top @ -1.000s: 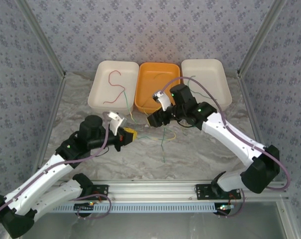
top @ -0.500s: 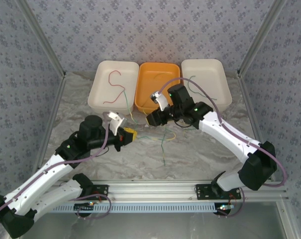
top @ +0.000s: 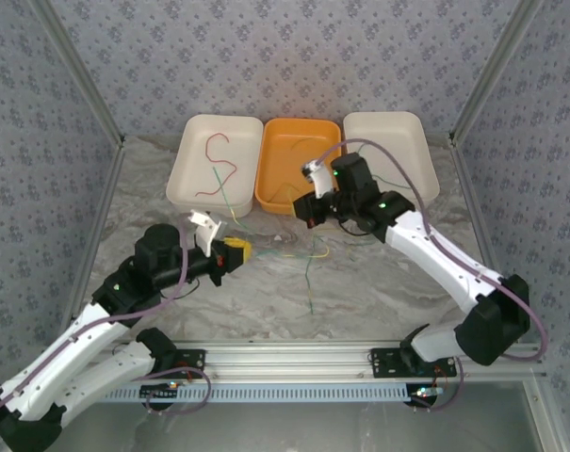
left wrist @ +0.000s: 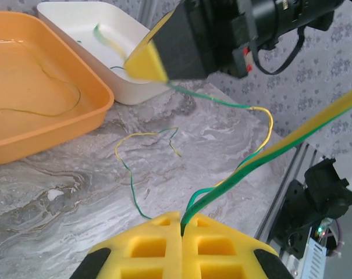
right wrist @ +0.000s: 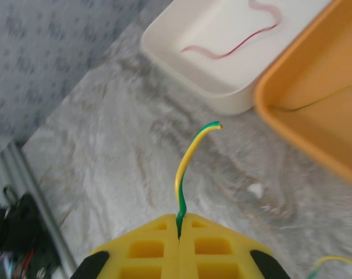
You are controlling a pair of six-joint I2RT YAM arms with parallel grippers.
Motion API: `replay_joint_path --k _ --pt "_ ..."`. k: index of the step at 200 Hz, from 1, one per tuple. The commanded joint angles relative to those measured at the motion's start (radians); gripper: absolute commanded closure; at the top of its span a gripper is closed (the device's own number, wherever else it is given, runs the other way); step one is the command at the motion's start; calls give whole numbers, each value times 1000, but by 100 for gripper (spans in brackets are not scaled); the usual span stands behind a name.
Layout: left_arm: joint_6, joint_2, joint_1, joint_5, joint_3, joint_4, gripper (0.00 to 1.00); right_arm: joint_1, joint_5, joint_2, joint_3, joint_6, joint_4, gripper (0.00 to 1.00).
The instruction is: Untangle the cables
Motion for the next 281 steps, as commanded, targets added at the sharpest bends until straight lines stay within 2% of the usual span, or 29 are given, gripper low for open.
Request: replay_joint_path --k 1,21,34,58,71,97,134,164,182,196,201,218,229,263,281 --pt "-50 -22 -4 -75 -29 27 100 -65 133 -110 -20 105 79 100" --pt "-139 -42 -5 -198 -73 60 100 -161 188 -208 -102 235 171 100" --pt "-278 -61 -4 -314 -129 122 100 -228 218 -284 -177 347 272 100" --pt "-590 -106 -17 -453 -313 375 100 -282 251 -386 -313 542 497 100" --pt "-700 -117 -53 -540 -396 516 100 -275 270 -395 -303 577 493 100" --pt "-718 -114 -149 -684 -375 495 100 -249 373 -446 -314 587 490 100" --pt "-741 -142 -167 -719 -375 506 100 -229 400 -451 -294 591 431 100" --pt "-593 -154 -158 -701 -289 505 100 -173 431 -471 -333 596 331 100" --pt "-454 -115 -115 -572 -192 460 100 -166 417 -489 -357 572 267 100" --pt "-374 -63 -60 -465 -94 343 100 -167 415 -496 -332 522 172 100" --pt "-348 -46 -40 -432 -70 316 100 -169 410 -502 -318 502 146 93" --pt "-276 -12 4 -311 -31 323 100 -170 400 -533 -282 448 67 58" --pt "-214 15 16 -239 0 326 100 -170 412 -565 -266 435 16 49" --pt "51 147 18 -153 172 166 100 -170 491 -707 -236 412 -105 47" --pt "140 221 21 -100 247 82 100 -169 475 -753 -218 354 -106 56"
